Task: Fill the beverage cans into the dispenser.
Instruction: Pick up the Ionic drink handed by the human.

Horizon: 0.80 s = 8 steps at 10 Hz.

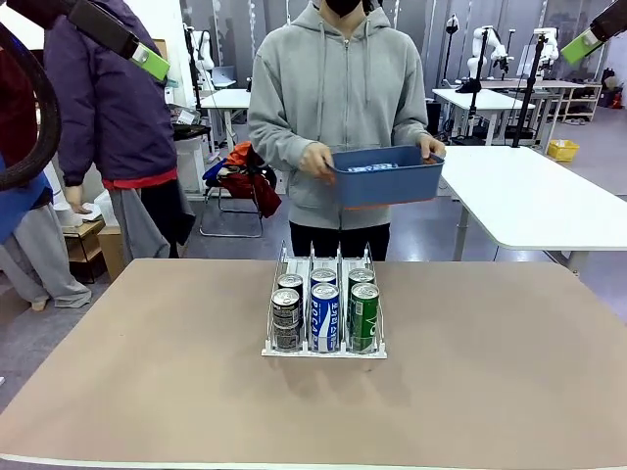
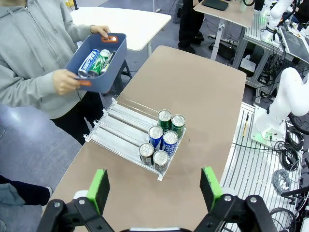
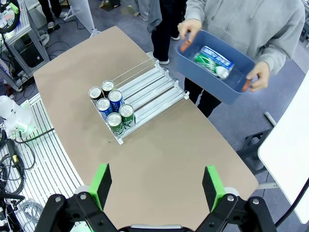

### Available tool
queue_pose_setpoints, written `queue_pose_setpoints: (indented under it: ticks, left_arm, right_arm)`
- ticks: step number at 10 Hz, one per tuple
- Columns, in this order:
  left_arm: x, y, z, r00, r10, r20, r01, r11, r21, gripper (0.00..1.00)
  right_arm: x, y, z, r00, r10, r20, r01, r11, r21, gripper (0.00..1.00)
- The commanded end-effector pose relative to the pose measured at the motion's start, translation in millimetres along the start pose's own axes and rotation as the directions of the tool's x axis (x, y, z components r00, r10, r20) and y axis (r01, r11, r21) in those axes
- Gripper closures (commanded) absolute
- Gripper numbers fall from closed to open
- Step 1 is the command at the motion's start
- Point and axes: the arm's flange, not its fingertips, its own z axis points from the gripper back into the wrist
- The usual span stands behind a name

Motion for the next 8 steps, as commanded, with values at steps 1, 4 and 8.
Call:
queue_pose_setpoints:
  ticks: [1,4,8]
  left_arm:
    - [0.2,-0.3,-0.1,1.0,-0.002,0.003,0.002,1.0,-0.007,0.0]
    - [0.2,-0.3,-0.1,1.0,-0.002,0.003,0.002,1.0,-0.007,0.0]
    - [0.2,-0.3,-0.1,1.0,-0.002,0.003,0.002,1.0,-0.007,0.0]
  right_arm:
    - [-1.2,1.3,0.1,1.0,0.0,0.0,0.0,1.0,0.002,0.0]
    - [-1.2,1.3,0.1,1.0,0.0,0.0,0.0,1.0,0.002,0.0]
    - [-1.2,1.3,0.1,1.0,0.0,0.0,0.0,1.0,0.002,0.0]
